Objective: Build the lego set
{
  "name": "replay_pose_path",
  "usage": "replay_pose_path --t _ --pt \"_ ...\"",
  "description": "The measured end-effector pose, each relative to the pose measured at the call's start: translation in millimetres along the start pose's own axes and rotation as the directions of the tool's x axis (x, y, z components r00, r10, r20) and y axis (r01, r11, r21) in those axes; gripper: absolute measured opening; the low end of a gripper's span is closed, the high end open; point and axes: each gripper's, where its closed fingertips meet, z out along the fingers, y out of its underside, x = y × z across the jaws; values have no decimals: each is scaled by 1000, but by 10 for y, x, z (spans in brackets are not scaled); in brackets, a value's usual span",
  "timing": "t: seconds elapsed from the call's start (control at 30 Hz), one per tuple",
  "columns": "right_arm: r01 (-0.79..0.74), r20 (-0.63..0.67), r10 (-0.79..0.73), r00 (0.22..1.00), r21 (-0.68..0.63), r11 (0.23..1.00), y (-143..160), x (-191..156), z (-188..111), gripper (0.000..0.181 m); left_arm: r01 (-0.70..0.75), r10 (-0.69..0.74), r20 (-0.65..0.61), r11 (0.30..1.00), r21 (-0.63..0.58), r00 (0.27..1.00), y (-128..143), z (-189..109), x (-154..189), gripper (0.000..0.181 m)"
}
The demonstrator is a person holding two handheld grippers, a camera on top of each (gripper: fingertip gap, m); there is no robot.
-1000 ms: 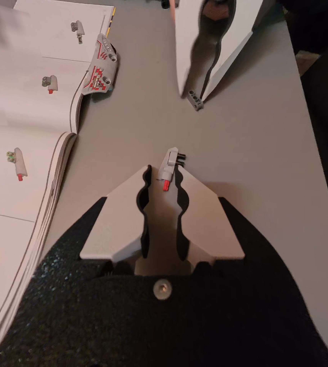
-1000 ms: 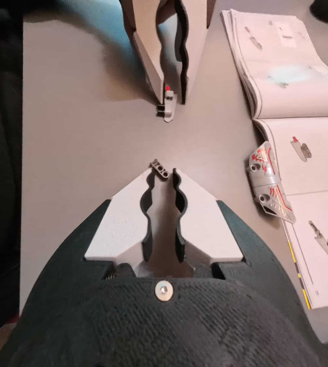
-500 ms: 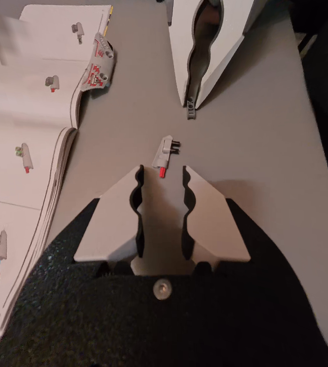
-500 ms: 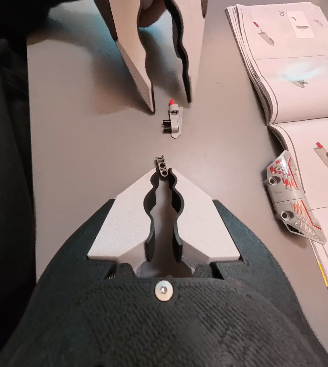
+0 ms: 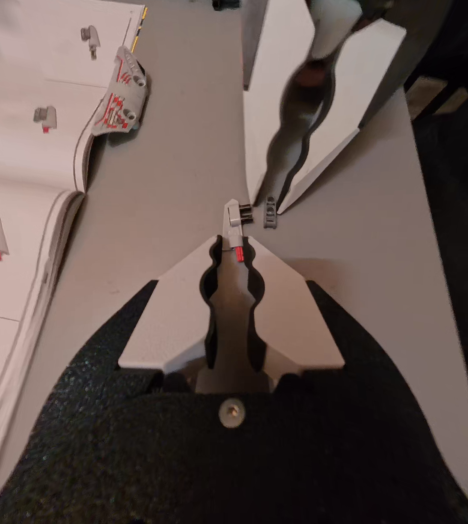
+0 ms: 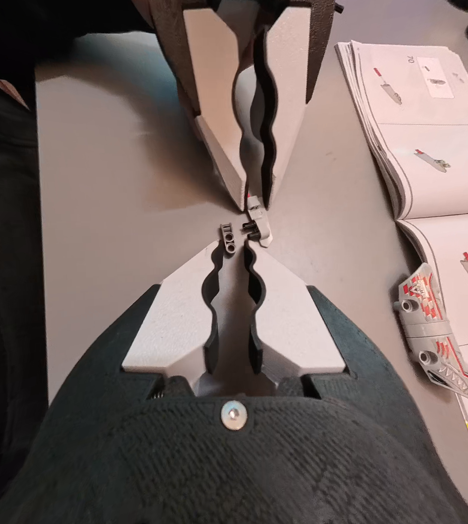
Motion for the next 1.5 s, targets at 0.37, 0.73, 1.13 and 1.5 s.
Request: replay_pose_path --t 0.37,0.73,1.13,1.5 --pt "17 -41 -17 999 1 1000 0 44 -19 30 -144 143 139 990 -3 980 3 -71 -6 20" --pt "45 -62 -44 997 10 999 0 7 -33 30 -198 190 162 980 33 968 35 -145 66 30" --pt "45 -38 -44 998 9 999 1 -17 -27 26 -262 258 128 965 9 958 10 -35 72 8" --pt "86 -41 -86 995 17 996 11 -17 -56 29 30 -31 26 999 26 999 26 -59 -2 7"
